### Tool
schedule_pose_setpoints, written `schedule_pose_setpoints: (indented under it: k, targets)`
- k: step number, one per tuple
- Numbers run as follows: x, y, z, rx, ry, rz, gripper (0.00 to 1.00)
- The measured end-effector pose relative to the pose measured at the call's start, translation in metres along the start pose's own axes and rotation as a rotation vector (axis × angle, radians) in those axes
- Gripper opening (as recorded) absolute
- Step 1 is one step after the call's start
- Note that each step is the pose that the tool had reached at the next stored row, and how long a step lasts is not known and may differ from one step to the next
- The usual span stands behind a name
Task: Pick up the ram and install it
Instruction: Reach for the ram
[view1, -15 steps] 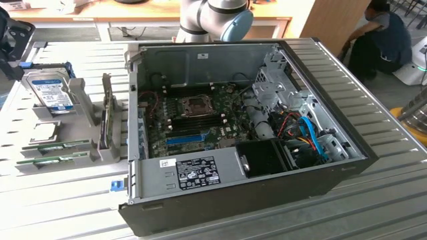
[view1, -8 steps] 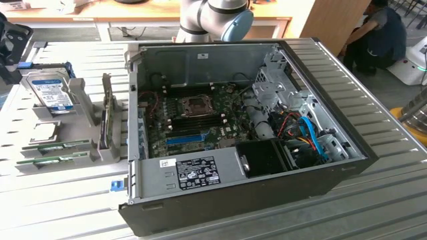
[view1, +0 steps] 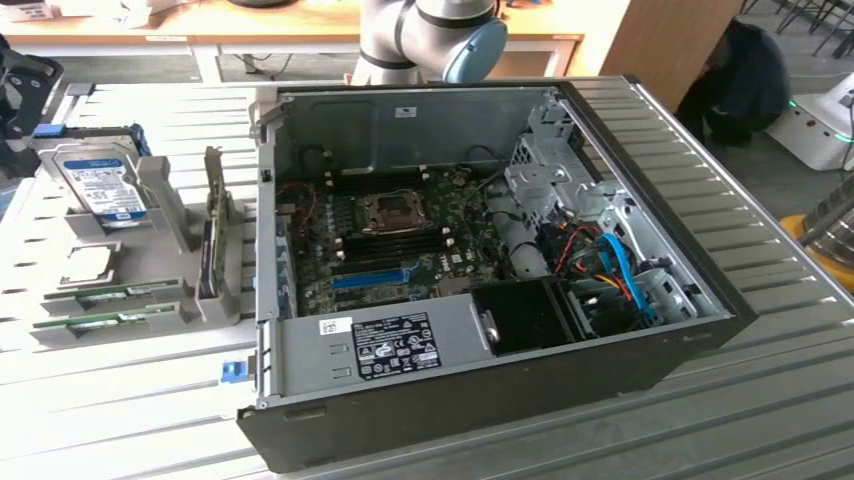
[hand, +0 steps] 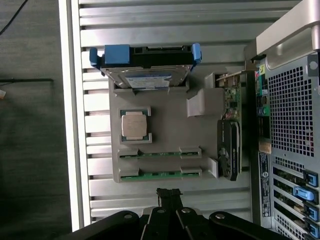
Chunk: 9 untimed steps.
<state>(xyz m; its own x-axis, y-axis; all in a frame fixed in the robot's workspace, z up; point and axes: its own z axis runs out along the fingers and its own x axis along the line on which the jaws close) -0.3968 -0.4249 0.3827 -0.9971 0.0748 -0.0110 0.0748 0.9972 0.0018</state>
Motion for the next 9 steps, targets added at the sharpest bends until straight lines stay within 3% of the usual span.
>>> schedule_pose_setpoints:
  k: [7, 8, 9]
  targets:
    - [0.0000, -0.0002, 0.0000, 0.0018, -0.0001, 0.000, 0.11]
    - [0.0000, -0.0004, 0.0000, -0.0010, 0.0001, 0.000, 0.11]
    - [0.0000, -0.0004, 0.0001, -0.0103, 0.0007, 0.000, 0.11]
